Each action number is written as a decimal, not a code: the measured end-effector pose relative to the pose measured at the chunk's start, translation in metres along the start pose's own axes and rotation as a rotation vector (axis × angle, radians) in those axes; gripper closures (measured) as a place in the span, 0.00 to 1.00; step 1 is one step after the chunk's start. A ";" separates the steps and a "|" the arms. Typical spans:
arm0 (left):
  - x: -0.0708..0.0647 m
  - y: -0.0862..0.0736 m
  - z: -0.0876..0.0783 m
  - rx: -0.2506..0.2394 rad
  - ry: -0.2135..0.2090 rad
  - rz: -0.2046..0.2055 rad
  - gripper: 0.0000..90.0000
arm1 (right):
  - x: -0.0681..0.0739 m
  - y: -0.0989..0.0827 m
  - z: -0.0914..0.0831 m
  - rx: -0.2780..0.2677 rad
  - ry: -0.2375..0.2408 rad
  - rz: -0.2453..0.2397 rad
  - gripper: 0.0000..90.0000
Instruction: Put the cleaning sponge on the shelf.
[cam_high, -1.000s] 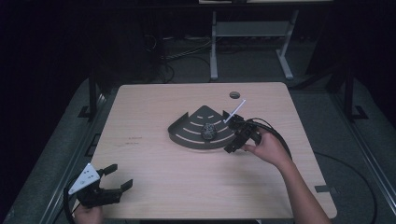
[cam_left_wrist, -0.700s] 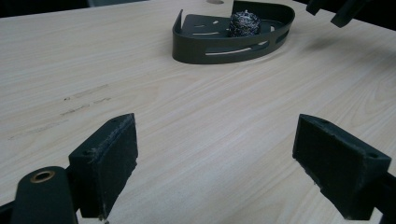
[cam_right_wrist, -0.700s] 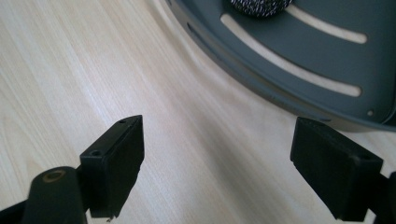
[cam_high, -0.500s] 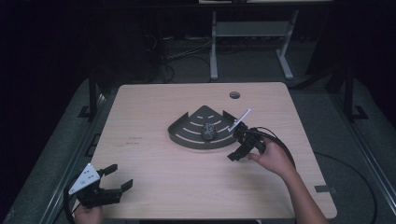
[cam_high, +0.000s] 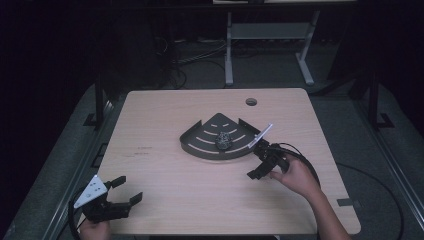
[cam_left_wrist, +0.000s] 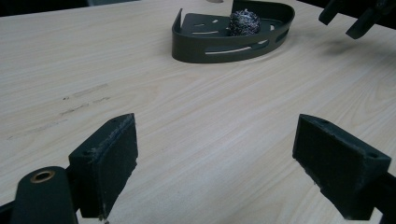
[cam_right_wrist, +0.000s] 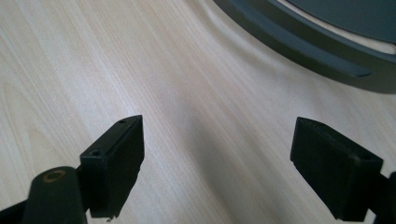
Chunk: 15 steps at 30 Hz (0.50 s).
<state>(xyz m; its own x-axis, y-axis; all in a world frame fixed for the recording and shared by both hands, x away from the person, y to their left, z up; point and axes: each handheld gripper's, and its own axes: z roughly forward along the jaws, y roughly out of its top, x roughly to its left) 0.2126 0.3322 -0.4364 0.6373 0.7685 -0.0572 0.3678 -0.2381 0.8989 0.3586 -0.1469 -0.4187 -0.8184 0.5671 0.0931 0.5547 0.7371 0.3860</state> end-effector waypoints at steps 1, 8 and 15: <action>0.000 0.000 0.000 0.000 0.000 -0.002 0.15 | 0.001 -0.003 0.001 0.004 0.002 0.000 0.19; 0.000 0.000 0.000 0.001 0.001 0.000 0.15 | 0.002 -0.014 0.001 -0.001 0.006 0.010 0.19; 0.000 0.000 0.000 0.002 0.001 -0.001 0.15 | 0.000 -0.025 -0.002 -0.023 0.007 0.033 0.19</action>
<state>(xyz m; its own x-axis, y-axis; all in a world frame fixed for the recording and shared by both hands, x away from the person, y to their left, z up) 0.2125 0.3317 -0.4364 0.6365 0.7691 -0.0574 0.3692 -0.2386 0.8982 0.3443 -0.1655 -0.4262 -0.8006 0.5885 0.1123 0.5780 0.7093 0.4035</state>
